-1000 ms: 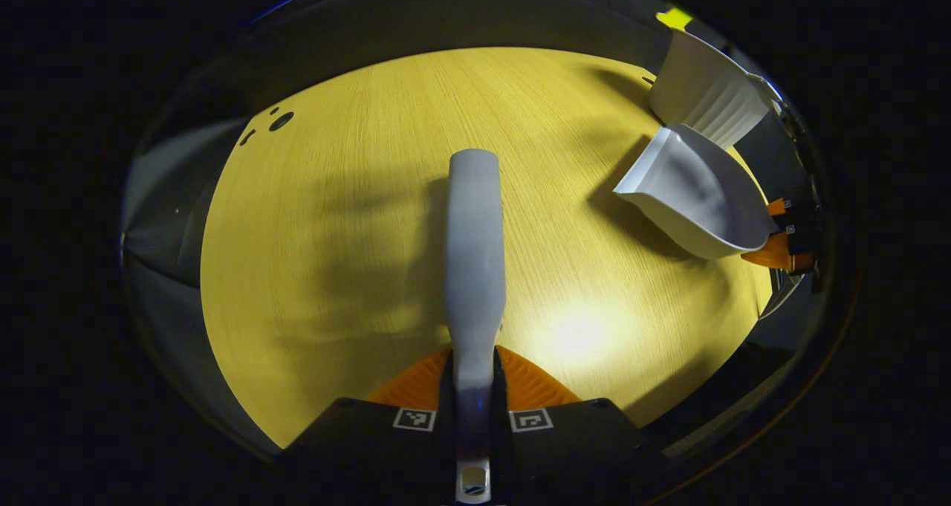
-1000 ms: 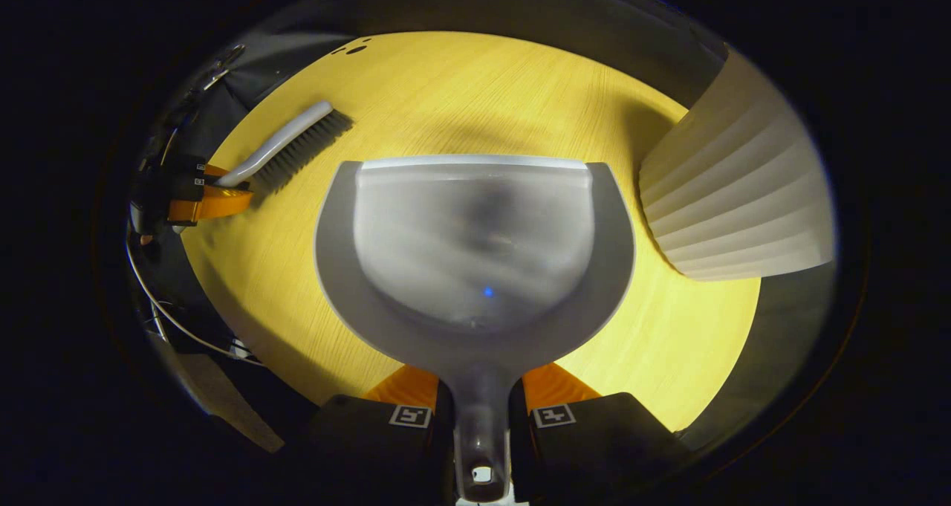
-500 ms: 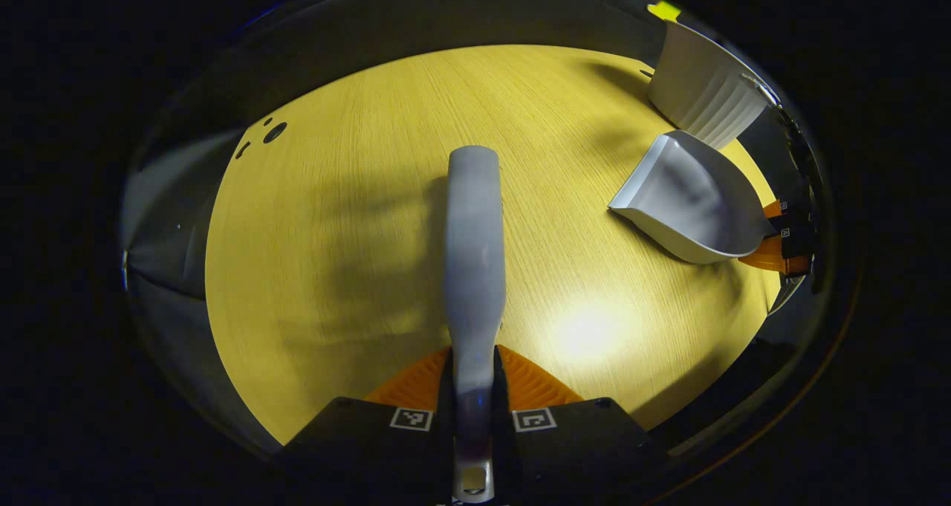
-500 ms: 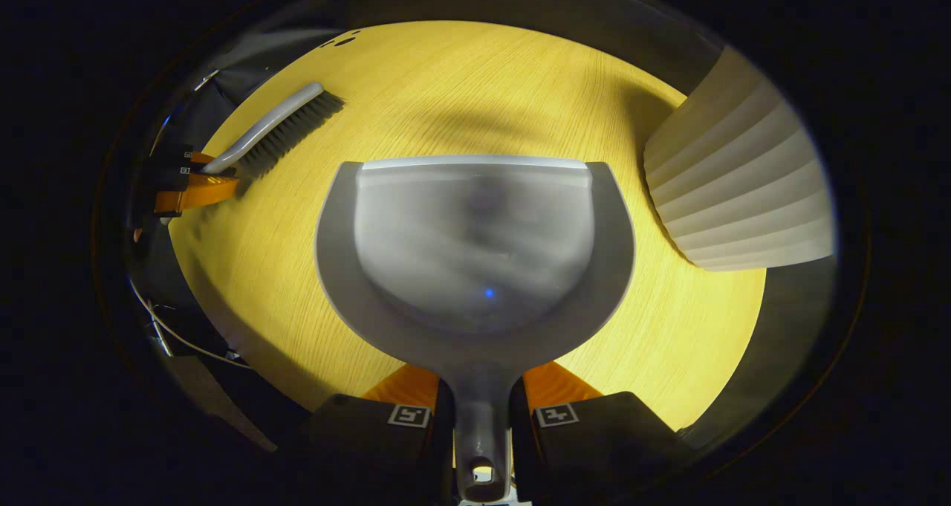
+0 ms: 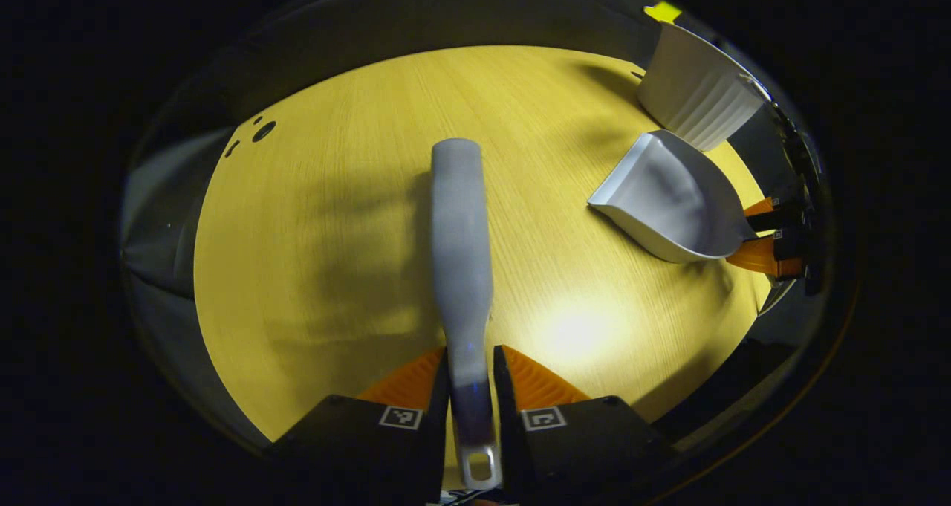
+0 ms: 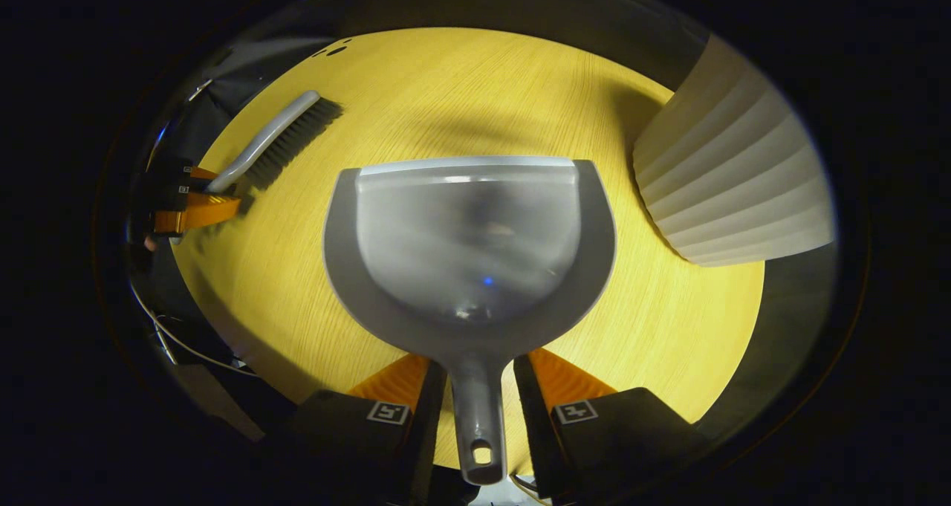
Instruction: Pick up the small broom and dustpan from the desktop, sweep the trash into the dustpan with the broom, and then empty the trash into the garbage bin.
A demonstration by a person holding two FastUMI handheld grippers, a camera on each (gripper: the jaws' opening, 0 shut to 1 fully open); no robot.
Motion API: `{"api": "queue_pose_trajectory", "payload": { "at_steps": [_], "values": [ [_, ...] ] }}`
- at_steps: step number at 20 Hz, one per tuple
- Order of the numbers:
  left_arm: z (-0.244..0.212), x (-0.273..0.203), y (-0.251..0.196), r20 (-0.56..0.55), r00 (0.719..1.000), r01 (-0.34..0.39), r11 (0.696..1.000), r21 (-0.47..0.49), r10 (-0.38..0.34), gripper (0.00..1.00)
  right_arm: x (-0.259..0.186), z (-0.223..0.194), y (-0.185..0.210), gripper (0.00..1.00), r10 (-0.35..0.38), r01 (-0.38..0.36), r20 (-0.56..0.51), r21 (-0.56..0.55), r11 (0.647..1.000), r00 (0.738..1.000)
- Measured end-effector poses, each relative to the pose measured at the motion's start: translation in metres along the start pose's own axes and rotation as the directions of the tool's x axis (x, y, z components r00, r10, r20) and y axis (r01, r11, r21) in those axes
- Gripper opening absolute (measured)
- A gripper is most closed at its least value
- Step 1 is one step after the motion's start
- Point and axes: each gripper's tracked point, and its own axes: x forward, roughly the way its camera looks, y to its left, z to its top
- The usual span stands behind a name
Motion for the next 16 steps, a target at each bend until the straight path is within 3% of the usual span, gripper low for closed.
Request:
{"api": "queue_pose_trajectory", "payload": {
  "at_steps": [3,4,7,16],
  "values": [
    [0.002,-0.004,0.001,-0.001,1.0,-0.009,1.0,0.019,0.009,0.55,-0.002,-0.001,0.0,0.74,0.0,0.0,0.002,0.003,1.0,1.0],
    [0.004,-0.005,0.001,0.004,1.0,-0.015,1.0,0.026,0.014,0.7,-0.003,-0.001,0.0,0.82,0.002,-0.002,0.004,0.005,1.0,1.0],
    [0.004,-0.01,-0.001,0.01,1.0,-0.027,0.999,0.046,0.027,0.84,-0.01,0.0,0.002,0.91,0.01,-0.01,0.016,0.011,1.0,1.0],
    [0.023,-0.045,-0.008,0.081,0.996,-0.038,0.998,0.043,0.034,0.89,-0.051,0.003,-0.002,0.93,0.048,-0.055,0.101,0.067,0.996,0.994]
  ]
}}
